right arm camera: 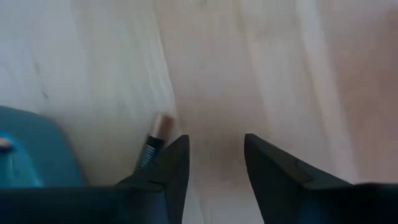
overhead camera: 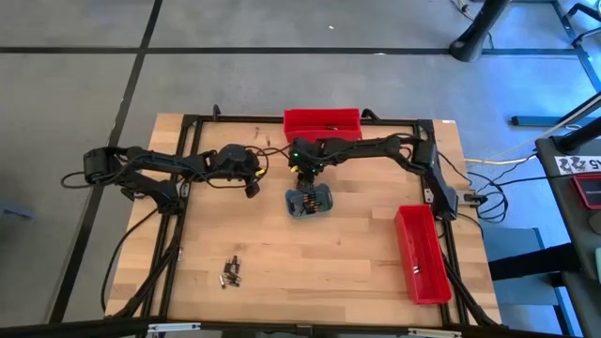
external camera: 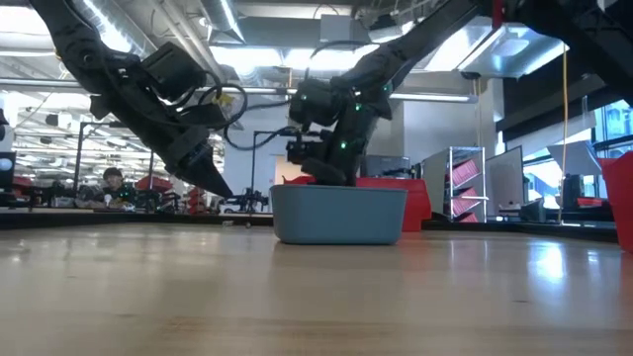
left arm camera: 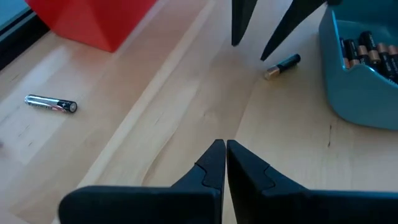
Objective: Sort batteries
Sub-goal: Put the black battery into the blue bin
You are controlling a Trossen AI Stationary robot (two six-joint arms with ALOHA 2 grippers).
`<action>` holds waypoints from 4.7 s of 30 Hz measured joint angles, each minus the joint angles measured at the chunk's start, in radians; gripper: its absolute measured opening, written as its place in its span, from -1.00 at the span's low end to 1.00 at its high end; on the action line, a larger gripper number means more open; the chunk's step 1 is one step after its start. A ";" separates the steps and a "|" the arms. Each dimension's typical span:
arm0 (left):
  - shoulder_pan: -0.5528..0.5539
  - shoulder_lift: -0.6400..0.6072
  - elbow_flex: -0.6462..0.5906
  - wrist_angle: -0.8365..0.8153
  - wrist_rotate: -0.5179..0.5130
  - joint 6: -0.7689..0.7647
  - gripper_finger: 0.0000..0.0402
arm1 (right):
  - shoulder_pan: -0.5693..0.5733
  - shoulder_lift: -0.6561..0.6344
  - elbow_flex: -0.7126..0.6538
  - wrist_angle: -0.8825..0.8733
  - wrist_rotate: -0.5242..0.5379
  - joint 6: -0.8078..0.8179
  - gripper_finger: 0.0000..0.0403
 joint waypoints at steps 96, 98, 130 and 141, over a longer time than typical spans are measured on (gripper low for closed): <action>-0.146 0.026 0.085 0.129 0.070 0.323 -0.87 | 0.079 -0.263 -0.449 0.904 -0.108 -0.036 -0.06; -0.146 0.026 0.085 0.129 0.070 0.322 -0.86 | 0.079 -0.263 -0.449 0.905 -0.121 -0.039 -0.14; -0.148 0.026 0.085 0.143 0.070 0.272 -0.84 | 0.111 -0.244 -0.448 0.907 -0.115 -0.087 -0.67; -0.144 0.023 0.090 0.111 0.068 0.246 -0.50 | 0.113 -0.263 -0.449 0.849 -0.027 -0.115 -0.98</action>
